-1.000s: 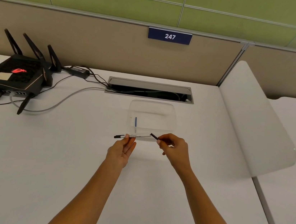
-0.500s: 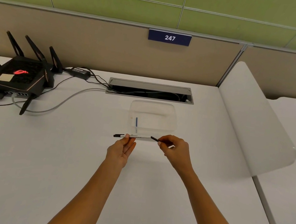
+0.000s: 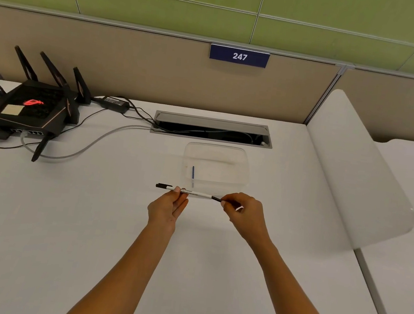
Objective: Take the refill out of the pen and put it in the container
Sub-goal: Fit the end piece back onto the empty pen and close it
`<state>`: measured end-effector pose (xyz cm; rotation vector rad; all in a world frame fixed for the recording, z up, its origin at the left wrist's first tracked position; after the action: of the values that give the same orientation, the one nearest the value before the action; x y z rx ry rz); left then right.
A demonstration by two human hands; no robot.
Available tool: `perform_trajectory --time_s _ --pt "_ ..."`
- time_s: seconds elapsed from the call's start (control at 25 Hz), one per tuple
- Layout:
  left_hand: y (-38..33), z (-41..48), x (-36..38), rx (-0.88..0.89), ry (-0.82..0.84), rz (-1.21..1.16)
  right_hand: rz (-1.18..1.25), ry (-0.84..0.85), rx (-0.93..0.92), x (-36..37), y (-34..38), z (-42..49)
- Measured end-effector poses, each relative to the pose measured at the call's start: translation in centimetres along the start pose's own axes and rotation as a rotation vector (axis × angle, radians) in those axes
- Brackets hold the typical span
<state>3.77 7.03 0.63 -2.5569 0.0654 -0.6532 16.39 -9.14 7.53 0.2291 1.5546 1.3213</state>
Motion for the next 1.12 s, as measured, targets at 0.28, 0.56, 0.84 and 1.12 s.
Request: perform_trajectory --time_s 0.28,0.56,0.84,1.12 --pt "0.4 -0.8 1.0 0.047 0.022 0.078 -0.024 0.006 0.014 1.1 0.0 -0.1" --pt "0.7 -1.3 1.1 0.029 0.017 0.054 0.079 -0.047 0.141 1.6 -1.1 -0.5" --pt "0.7 -1.4 1.1 0.030 0.008 0.044 0.170 -0.098 0.119 1.4 -1.0 -1.3" --pt "0.7 -1.8 1.2 0.042 -0.001 0.042 0.180 -0.122 0.104 1.2 -1.4 -1.5"
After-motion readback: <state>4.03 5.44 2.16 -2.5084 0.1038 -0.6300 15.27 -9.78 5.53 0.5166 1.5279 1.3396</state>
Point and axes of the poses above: each hand's wrist, its own z-axis towards the middle knuckle, its own x-axis out of the palm, y = z × x, the point moved 7 cm from there along z, towards the middle knuckle, and after that the axes turned 7 degrees about -x, right-handed, at the moved point
